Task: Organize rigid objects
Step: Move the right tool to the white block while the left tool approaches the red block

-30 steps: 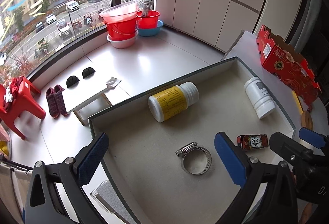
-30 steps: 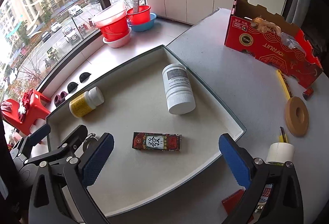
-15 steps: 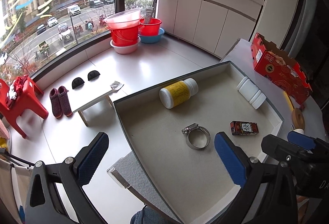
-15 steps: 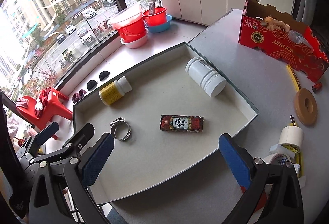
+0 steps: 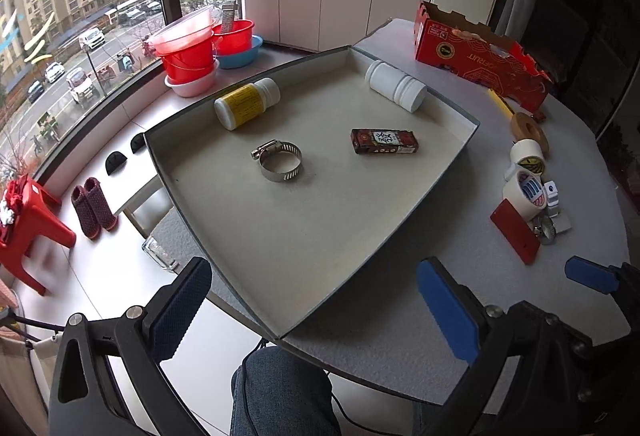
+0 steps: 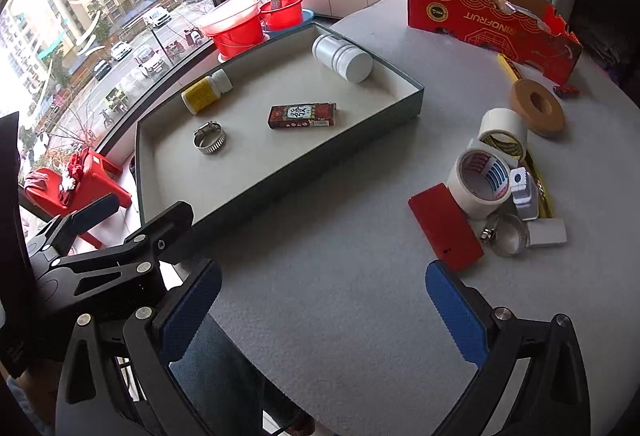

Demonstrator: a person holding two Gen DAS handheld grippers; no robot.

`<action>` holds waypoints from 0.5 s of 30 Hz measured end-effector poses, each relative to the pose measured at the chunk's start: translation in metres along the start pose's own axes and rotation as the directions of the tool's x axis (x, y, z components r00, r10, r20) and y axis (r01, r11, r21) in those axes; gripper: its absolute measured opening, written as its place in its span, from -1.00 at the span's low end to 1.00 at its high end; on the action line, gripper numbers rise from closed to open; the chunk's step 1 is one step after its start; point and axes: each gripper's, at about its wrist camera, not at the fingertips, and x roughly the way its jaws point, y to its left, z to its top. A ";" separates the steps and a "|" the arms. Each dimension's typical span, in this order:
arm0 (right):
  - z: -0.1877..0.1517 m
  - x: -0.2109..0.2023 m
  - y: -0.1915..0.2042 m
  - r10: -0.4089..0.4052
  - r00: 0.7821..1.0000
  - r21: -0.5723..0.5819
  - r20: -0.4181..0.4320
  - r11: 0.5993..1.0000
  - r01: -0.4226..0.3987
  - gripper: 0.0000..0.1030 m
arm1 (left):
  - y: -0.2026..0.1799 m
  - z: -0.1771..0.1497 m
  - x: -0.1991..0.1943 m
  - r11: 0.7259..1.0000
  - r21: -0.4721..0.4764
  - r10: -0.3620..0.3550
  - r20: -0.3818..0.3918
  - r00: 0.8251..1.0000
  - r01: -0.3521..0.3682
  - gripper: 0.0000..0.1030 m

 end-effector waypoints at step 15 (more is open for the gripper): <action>-0.094 -0.025 -0.151 -0.159 0.986 0.401 -0.040 0.902 0.162 1.00 | -0.159 -0.006 0.029 0.900 0.416 -0.142 0.007 0.990 0.126 0.99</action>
